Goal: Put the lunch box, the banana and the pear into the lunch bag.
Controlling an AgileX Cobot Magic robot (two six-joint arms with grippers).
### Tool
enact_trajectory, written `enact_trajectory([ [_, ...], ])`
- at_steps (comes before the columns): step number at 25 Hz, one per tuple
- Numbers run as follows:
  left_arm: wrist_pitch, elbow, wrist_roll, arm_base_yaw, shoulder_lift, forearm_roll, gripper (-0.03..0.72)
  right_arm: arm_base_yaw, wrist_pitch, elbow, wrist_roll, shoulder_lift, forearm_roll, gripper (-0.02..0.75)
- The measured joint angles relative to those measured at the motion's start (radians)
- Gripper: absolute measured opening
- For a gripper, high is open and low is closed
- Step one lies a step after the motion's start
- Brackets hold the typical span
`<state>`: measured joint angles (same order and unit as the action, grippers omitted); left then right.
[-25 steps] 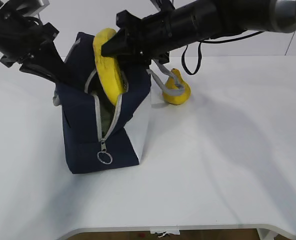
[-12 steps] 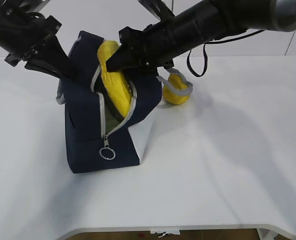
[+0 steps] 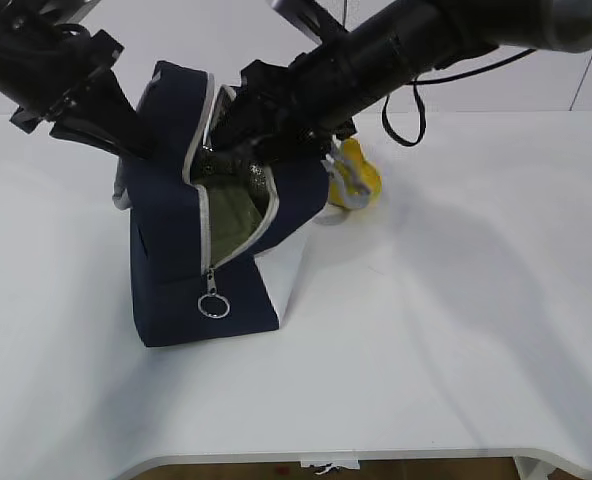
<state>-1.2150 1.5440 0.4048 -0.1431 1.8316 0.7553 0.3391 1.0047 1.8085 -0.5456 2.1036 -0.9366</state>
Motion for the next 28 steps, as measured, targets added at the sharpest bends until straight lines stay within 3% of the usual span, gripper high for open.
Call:
enact_trajectory([
  [10,0.0,0.0,0.0,0.0,0.0,-0.028,0.015,0.0,0.078,0.297,0.282,0.0,0.415,0.53],
  [18,0.0,0.0,0.0,0.0,0.0,-0.033,0.014,-0.004,0.08,0.351,0.616,0.006,0.901,0.528],
  [28,0.0,0.0,0.0,0.0,0.0,-0.036,0.015,-0.04,-0.042,0.351,0.664,0.106,0.964,0.527],
])
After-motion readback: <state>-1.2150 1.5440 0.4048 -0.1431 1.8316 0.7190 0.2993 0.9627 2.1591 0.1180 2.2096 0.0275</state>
